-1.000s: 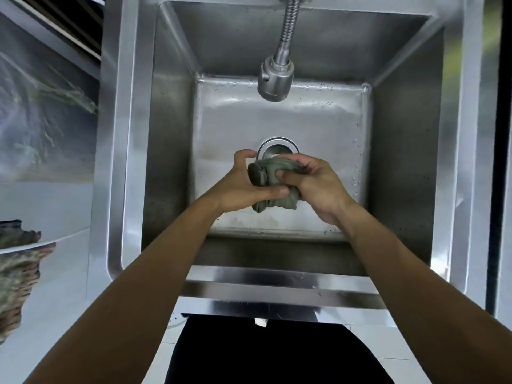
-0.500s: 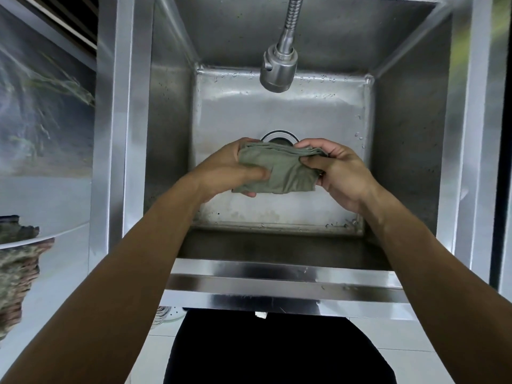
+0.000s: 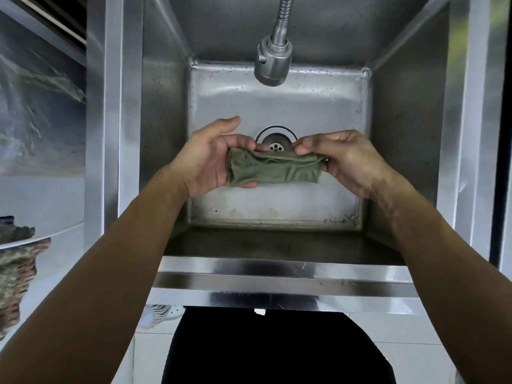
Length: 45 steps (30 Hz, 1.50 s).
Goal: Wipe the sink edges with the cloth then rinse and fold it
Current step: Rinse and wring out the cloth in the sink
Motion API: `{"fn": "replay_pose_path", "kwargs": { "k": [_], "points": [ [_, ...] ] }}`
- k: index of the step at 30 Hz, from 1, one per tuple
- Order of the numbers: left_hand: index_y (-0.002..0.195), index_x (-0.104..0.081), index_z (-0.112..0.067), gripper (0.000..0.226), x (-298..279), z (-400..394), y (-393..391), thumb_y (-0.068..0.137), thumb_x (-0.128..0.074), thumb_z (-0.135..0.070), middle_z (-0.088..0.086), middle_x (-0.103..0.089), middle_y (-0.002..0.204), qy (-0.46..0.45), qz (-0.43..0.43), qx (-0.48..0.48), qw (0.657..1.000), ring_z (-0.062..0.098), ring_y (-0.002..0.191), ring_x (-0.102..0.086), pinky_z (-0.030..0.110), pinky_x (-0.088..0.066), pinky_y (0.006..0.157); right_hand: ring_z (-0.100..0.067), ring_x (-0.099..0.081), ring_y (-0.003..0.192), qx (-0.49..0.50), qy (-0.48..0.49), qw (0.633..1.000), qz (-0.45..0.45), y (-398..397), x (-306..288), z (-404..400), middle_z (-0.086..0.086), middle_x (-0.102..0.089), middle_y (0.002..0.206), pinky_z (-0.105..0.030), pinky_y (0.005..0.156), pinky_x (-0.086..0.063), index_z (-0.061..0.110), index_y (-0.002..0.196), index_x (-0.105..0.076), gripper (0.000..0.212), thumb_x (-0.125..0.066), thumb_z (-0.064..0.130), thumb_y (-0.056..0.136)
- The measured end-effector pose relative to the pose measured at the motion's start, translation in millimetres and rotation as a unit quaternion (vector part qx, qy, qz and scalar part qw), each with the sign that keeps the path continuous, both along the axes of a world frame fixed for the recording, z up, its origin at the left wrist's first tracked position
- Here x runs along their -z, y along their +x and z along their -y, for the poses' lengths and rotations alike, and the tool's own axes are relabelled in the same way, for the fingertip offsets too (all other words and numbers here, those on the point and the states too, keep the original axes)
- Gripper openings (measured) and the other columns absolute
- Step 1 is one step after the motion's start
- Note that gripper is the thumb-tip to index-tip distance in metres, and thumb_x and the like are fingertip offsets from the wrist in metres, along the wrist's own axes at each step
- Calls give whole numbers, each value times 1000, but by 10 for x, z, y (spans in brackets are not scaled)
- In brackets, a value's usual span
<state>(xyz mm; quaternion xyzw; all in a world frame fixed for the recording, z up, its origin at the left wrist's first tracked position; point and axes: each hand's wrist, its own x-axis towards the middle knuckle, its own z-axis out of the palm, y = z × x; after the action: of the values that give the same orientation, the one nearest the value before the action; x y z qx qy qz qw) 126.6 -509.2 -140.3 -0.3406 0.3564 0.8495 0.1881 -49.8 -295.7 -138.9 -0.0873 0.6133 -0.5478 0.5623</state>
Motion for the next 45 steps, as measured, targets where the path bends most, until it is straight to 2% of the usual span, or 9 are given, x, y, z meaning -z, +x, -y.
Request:
{"fn": "replay_pose_path", "kwargs": {
  "k": [4, 8, 12, 18, 25, 30, 35, 40, 45],
  "points": [
    [115, -72, -23, 25, 72, -17, -34, 90, -74, -24, 6, -77, 117, -121, 20, 23, 992, 21, 105, -74, 34, -62, 74, -22, -71, 109, -159, 86, 983, -29, -7, 7, 5, -6, -74, 116, -35, 97, -54, 27, 134, -67, 67, -88, 6, 74],
    [127, -69, -22, 45, 103, 34, -63, 92, -58, 6, 1, -74, 126, -107, 30, 87, 990, 18, 109, -72, 29, -60, 77, -3, -68, 76, -355, 194, 897, -176, -12, -72, 129, 7, -76, 84, -24, 75, -52, 41, 99, -79, 35, -74, 38, 65],
    [116, -77, -17, 33, 57, 66, -182, 98, -54, -32, 9, -75, 121, -48, 78, 153, 984, 22, 99, -73, 32, -61, 78, -10, -68, 67, -310, 184, 914, -186, 65, -91, 211, 3, -71, 77, -32, 64, -55, 26, 88, -69, 22, -71, 25, 66],
    [149, -47, -22, 65, -30, 115, -358, 90, -67, -5, 12, -65, 139, 30, 32, 357, 933, 30, 123, -67, 43, -62, 90, -7, -56, 59, -271, 105, 924, -248, 164, -93, 214, 2, -57, 76, -29, 54, -52, 18, 89, -49, 20, -59, 4, 79],
    [98, -67, -11, 13, 10, -163, -578, 97, -70, -23, 4, -68, 84, -183, 50, 434, 881, 20, 81, -75, 43, -64, 80, -1, -52, 68, -283, 71, 865, -408, 268, -16, 187, 13, -51, 77, -22, 58, -35, 25, 97, -36, 24, -55, 15, 86],
    [95, -60, -24, 14, 35, -170, -542, 90, -66, -13, -3, -60, 86, -581, -136, 481, 642, 26, 89, -63, 33, -47, 68, -6, -57, 67, -174, 121, 976, -44, 67, 32, 191, 7, -61, 81, -23, 60, -46, 27, 110, -45, 63, -80, 45, 61],
    [121, -70, -11, 39, 53, -233, -441, 84, -74, 1, 10, -65, 102, -708, -321, 336, 532, 33, 90, -60, 41, -53, 71, -20, -65, 99, -364, 109, 908, 177, -213, 156, 153, -13, -70, 131, -32, 83, -55, 14, 133, -62, 88, -82, 69, 67],
    [112, -72, -8, 33, 98, -209, -395, 83, -65, 5, 13, -66, 95, -777, -317, 319, 440, 35, 84, -62, 45, -55, 70, -20, -65, 76, -347, 68, 896, 269, -50, 254, 302, -7, -68, 91, -30, 68, -57, 16, 97, -66, 28, -81, 35, 82],
    [112, -65, -14, 29, 134, -187, -328, 91, -68, -33, 12, -71, 98, -743, -149, 435, 487, 40, 91, -67, 39, -43, 68, -15, -58, 66, -447, 188, 842, -237, 154, 208, 566, 9, -59, 80, -29, 54, -42, 32, 78, -62, 18, -69, 48, 80]
  ]
}}
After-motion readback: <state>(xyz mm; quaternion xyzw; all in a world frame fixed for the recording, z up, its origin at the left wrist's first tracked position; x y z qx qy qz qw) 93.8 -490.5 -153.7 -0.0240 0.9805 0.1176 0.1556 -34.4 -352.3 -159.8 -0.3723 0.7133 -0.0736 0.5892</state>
